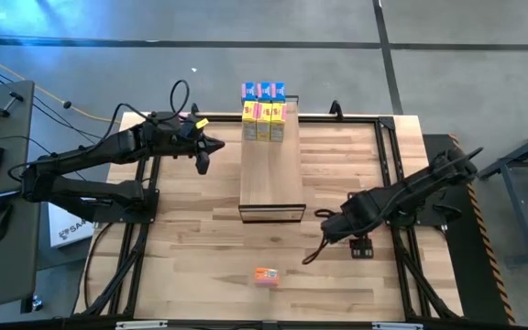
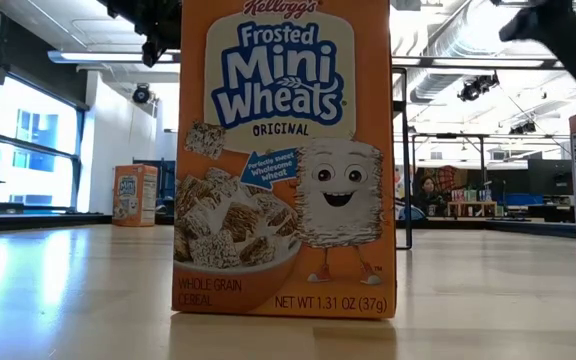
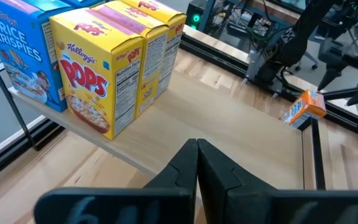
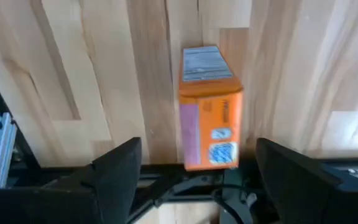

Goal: Stack cereal on shelf
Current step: Put the bottom right orange cereal box on the shelf

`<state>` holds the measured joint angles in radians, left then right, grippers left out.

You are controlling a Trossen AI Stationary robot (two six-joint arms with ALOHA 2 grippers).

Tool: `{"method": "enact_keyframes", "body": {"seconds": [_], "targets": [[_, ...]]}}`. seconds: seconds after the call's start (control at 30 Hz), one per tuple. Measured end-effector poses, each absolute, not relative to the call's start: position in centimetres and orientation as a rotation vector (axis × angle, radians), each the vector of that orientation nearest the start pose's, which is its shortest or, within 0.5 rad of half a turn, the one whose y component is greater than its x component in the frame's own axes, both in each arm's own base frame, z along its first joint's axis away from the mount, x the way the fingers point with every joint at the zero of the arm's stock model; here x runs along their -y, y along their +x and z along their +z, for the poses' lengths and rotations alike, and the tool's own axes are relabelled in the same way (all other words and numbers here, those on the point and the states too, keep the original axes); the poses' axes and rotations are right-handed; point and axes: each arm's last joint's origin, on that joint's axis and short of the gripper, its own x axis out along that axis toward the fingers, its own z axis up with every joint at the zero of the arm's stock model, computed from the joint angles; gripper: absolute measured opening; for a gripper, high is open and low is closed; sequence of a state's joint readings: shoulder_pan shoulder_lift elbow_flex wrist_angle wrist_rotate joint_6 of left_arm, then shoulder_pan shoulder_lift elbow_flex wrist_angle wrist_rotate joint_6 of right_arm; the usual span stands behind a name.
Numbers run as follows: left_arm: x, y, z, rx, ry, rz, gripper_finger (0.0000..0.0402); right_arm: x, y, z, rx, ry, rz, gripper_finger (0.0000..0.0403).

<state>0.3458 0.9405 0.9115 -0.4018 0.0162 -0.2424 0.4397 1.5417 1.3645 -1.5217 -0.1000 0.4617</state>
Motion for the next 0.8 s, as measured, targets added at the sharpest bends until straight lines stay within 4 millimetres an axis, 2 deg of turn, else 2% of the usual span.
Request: {"method": "enact_keyframes", "body": {"seconds": [0.27,0.47,0.57,0.8], "targets": [[-6.7,18.7,32.9,-0.38,-0.33,0.385,0.0,-10.2,21.6,26.1,-1.728,-0.019,-0.06,0.0294],[-6.7,18.7,32.9,-0.38,-0.33,0.389,0.0,-10.7,21.4,24.7,-1.745,0.039,0.033,0.0294],[-6.8,18.7,32.9,-0.379,-0.328,0.398,0.0,-10.7,21.5,24.2,-1.732,0.036,0.003,0.0292],[-6.8,18.7,32.9,-0.382,-0.328,0.401,0.0,-10.5,21.2,23.2,-1.75,0.057,-0.02,0.0258]]}}
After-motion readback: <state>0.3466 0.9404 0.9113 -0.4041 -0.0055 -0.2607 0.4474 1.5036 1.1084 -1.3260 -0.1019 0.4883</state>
